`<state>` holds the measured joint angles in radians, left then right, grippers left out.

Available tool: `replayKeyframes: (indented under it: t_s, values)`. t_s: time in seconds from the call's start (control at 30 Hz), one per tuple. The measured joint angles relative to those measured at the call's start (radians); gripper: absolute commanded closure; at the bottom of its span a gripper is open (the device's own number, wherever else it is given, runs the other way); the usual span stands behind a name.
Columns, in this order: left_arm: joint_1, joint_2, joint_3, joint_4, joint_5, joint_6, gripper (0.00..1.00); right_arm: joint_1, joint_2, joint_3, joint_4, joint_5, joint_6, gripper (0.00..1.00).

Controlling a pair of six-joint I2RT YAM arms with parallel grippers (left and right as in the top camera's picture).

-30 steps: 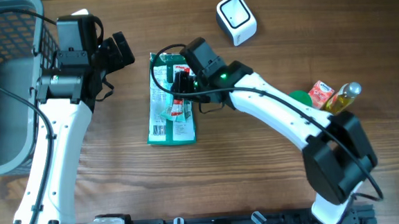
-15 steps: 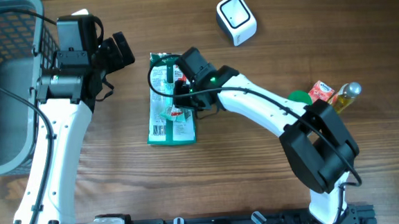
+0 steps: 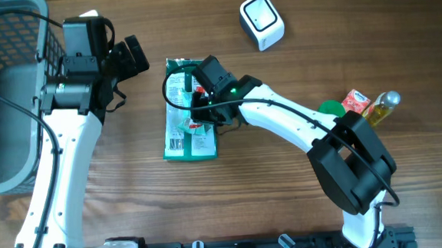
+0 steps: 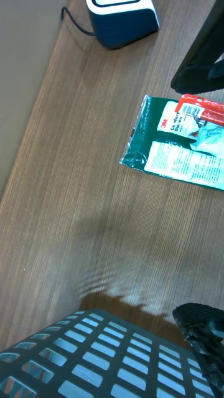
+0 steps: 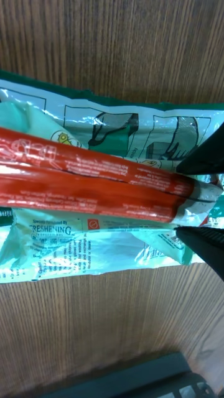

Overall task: Scan the item barcode
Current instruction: 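Lower the right gripper onto the red sausage stick and close it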

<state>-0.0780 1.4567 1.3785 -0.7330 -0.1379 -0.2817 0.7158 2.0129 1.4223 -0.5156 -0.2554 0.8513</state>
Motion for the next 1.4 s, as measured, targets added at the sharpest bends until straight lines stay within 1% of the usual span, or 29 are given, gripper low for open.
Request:
replayKeyframes:
  t_s: [0.33,0.47,0.77,1.4]
  values:
    - [0.000,0.000,0.000,0.000,0.000,0.000,0.00,0.015,0.001,-0.001,-0.006,0.001,0.001,0.74]
    - [0.000,0.000,0.000,0.000,0.000,0.000,0.00,0.021,0.002,-0.002,-0.026,0.002,0.001,0.79]
    - [0.000,0.000,0.000,0.000,0.000,0.000,0.00,0.021,0.002,-0.003,-0.049,0.002,0.002,0.76]
    - [0.000,0.000,0.000,0.000,0.000,0.000,0.00,0.021,0.002,-0.003,-0.072,0.002,0.005,0.78]
